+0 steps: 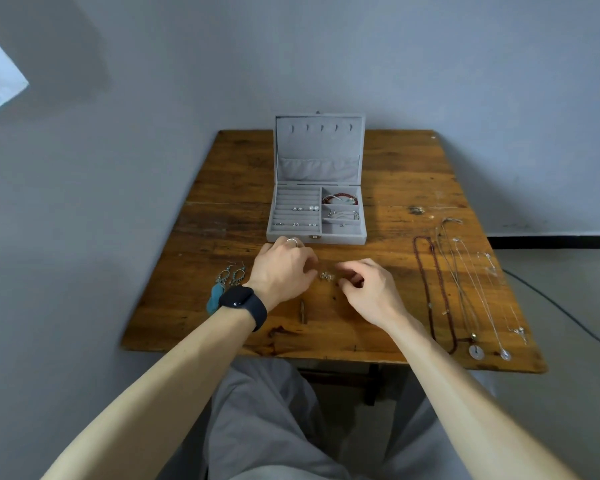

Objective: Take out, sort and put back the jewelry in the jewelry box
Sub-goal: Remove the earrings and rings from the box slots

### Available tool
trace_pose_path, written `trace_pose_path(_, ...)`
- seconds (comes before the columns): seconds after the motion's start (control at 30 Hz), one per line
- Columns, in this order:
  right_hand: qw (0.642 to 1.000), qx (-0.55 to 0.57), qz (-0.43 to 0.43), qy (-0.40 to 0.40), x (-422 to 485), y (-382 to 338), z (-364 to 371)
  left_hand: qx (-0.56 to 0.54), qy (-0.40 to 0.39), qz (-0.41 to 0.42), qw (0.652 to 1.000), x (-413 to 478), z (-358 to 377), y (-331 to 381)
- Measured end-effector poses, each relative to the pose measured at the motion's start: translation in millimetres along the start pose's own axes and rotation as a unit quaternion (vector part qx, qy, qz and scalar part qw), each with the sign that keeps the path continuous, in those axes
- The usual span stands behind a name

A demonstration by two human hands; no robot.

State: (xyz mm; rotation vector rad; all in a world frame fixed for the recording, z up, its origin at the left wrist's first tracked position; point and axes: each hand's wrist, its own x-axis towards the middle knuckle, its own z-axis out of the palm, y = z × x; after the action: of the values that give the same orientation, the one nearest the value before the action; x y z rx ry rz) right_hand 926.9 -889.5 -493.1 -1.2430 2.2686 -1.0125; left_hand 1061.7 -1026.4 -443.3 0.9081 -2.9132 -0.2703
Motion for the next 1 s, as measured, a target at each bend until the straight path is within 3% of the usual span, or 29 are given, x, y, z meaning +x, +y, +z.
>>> trace_pose_path(0.3,0.99,-0.04,-0.108,0.076,21.5,-34.6,-26.3,-0.046,0.064,-0.066,0.995,17.8,-20.2,-35.5)
trace_pose_path(0.83,0.965,-0.222,-0.137,-0.001,159.3,-47.9,-13.1,-0.038,0.059,-0.096,0.993,101.2,-13.4,-83.2)
trace_pose_path(1.0,0.957,-0.249,-0.148,-0.012,179.7,-41.0,7.8,-0.052,0.011,-0.092,0.994,120.6,-3.6,-84.5)
